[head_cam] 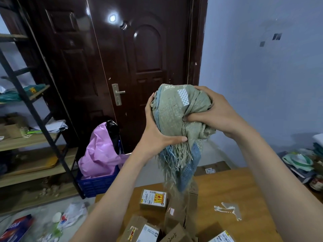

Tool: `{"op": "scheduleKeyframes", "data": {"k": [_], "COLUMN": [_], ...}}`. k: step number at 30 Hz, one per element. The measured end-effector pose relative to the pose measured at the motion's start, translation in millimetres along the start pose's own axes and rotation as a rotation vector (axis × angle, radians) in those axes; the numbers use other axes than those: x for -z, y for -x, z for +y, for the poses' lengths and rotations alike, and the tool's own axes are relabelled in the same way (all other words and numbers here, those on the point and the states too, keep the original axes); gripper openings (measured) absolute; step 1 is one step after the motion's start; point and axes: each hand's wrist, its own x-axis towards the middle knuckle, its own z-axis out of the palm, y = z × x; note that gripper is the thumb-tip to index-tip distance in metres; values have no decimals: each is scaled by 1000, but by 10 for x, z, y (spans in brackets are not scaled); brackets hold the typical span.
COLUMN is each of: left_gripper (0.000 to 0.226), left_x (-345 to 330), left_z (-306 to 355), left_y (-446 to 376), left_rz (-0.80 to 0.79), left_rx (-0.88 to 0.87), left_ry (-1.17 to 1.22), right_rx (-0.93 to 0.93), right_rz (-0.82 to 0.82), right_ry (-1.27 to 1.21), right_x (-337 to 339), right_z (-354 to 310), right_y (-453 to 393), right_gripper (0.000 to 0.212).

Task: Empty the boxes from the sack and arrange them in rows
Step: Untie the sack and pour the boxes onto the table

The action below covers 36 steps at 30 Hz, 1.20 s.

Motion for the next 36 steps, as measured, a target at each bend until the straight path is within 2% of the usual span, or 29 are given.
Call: {"op": "scheduleKeyframes", "data": {"k": [7, 10, 12, 15, 16, 18, 20, 22, 25, 29, 36], "left_gripper": [127, 127, 125, 120, 119, 119, 118, 114, 108, 112, 128], "left_x": [-71, -81, -72, -57, -54, -59, -81, -112, -143, -102, 10], "left_z": [13, 12, 2, -33, -45, -60, -59, -50, -38, -23, 11], "left_y": [-20, -28, -39, -65, -75, -90, -101, -108, -116, -120, -63], "left_rz": [79, 107, 125, 174, 192, 225, 250, 285, 318, 254, -8], "left_rx": [-21, -26, -20, 8, 23, 66, 87, 86, 84, 107, 112], "left_ry": [78, 109, 116, 117, 122, 140, 143, 135, 148, 163, 119], "right_rx": [-161, -200, -217, -198, -158, -8, 114, 125, 104, 114, 139], "right_rz": [-151, -180, -192, -121, -64, 22, -37, -152, -184, -107, -30], "right_ry": [-226, -291, -271, -54, 39, 150, 209, 307, 397, 433, 318], "right_x": [52, 33, 21, -2, -12, -37, -77, -139, -188, -182, -18], "right_z": [-54, -52, -21, 43, 46, 24, -4, 23, 85, 52, 25], "right_y": [9, 29, 35, 35, 44, 81, 112, 120, 101, 96, 42], "right_gripper": [42, 37, 46, 89, 100, 110, 114, 122, 132, 118, 89]}}
